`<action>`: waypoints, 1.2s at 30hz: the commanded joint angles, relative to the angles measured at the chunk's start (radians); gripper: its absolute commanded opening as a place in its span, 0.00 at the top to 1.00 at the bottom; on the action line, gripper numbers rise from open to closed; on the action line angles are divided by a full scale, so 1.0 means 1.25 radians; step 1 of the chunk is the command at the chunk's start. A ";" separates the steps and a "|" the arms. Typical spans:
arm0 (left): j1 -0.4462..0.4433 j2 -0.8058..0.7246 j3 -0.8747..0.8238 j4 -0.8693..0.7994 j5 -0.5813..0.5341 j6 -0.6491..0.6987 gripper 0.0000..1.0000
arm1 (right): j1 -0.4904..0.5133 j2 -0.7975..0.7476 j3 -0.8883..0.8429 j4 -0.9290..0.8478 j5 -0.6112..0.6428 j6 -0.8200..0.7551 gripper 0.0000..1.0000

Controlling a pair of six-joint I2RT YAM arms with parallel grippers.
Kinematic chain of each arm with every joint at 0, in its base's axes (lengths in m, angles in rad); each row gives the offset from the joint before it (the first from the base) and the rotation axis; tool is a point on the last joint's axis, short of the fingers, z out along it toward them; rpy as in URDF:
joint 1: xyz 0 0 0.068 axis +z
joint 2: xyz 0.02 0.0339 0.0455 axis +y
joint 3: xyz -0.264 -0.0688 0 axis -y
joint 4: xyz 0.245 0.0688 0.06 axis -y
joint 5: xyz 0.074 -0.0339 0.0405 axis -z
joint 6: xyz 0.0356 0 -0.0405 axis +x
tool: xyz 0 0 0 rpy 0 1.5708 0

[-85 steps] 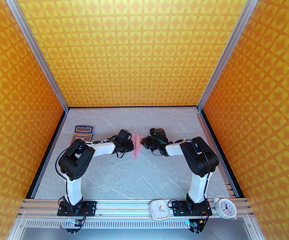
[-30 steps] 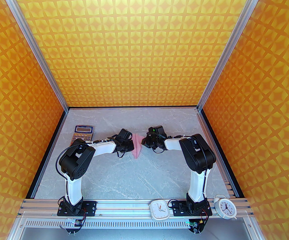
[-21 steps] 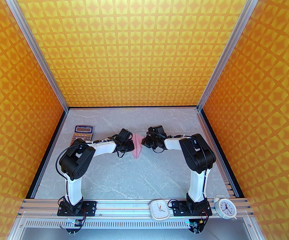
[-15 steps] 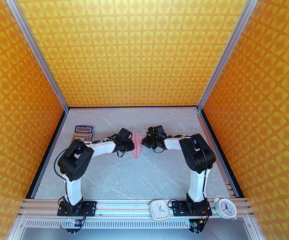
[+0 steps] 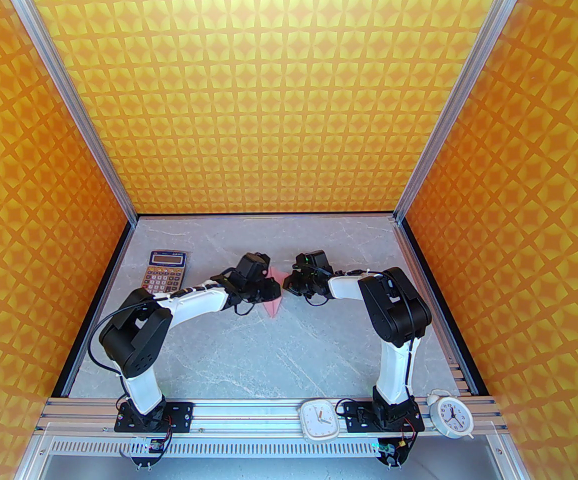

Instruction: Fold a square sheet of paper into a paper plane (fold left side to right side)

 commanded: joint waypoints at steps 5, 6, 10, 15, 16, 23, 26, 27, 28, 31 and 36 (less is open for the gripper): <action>-0.012 0.057 0.010 -0.022 0.043 0.029 0.87 | -0.002 0.023 0.002 -0.040 0.028 -0.015 1.00; -0.012 0.062 0.013 -0.032 0.043 0.033 0.87 | -0.002 0.022 0.002 -0.040 0.027 -0.015 1.00; -0.014 0.076 0.018 -0.058 0.031 0.043 0.87 | -0.001 0.021 0.001 -0.041 0.029 -0.016 1.00; -0.014 0.079 0.017 -0.080 0.012 0.058 0.87 | -0.001 0.023 0.002 -0.040 0.028 -0.015 1.00; -0.014 0.081 0.016 -0.082 0.010 0.061 0.87 | -0.001 0.023 0.001 -0.038 0.027 -0.015 1.00; -0.016 0.092 0.010 -0.085 0.006 0.063 0.87 | 0.000 0.023 0.001 -0.037 0.026 -0.014 1.00; -0.016 0.095 0.008 -0.085 0.005 0.064 0.87 | -0.001 0.024 0.001 -0.037 0.026 -0.014 1.00; -0.017 0.096 0.007 -0.085 0.005 0.065 0.87 | -0.001 0.025 0.001 -0.038 0.026 -0.013 1.00; -0.017 0.097 0.005 -0.085 0.005 0.065 0.87 | -0.001 0.024 0.002 -0.037 0.026 -0.013 1.00; -0.017 0.101 0.002 -0.082 0.005 0.067 0.87 | -0.001 0.025 0.002 -0.037 0.027 -0.013 1.00; -0.019 0.103 -0.002 -0.080 0.003 0.064 0.88 | -0.001 0.026 0.002 -0.037 0.027 -0.013 1.00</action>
